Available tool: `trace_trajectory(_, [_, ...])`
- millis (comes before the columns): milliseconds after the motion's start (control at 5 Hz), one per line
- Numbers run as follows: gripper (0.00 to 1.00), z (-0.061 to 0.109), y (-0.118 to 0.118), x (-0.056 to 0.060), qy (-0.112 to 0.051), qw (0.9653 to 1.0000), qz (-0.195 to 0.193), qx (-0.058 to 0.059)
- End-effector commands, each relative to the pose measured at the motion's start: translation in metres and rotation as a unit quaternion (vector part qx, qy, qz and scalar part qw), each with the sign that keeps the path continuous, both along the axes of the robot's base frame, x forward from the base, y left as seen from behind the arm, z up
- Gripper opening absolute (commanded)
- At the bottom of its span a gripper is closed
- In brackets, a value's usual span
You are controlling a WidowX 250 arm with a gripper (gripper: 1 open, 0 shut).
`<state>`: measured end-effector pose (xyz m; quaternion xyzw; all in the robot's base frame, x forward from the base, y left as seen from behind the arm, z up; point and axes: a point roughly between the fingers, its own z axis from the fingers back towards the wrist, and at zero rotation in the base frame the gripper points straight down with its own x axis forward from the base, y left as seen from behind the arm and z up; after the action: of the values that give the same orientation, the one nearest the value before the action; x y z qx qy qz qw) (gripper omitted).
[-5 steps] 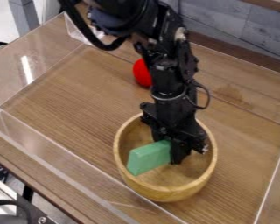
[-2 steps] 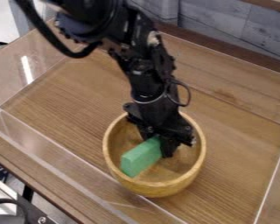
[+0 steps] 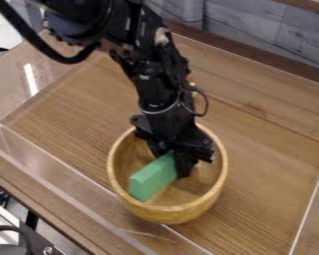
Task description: Remove the green stick from the brown bowl and put it on the table
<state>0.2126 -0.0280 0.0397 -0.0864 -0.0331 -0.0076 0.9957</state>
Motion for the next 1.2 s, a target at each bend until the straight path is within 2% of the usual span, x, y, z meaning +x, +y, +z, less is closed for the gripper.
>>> trace_trajectory(0, [0.0,-0.002,0.014,-0.002,-0.008,0.9998,0.017,-0.004])
trace_trajectory(200, [0.0,-0.009,0.023,-0.007,-0.008,0.9996,0.024,-0.009])
trace_trajectory(600, [0.0,0.002,-0.013,-0.021,-0.006,0.9997,0.006,-0.022])
trace_trajectory(1000, [0.0,0.008,0.001,-0.036,-0.004,0.9981,-0.052,-0.032])
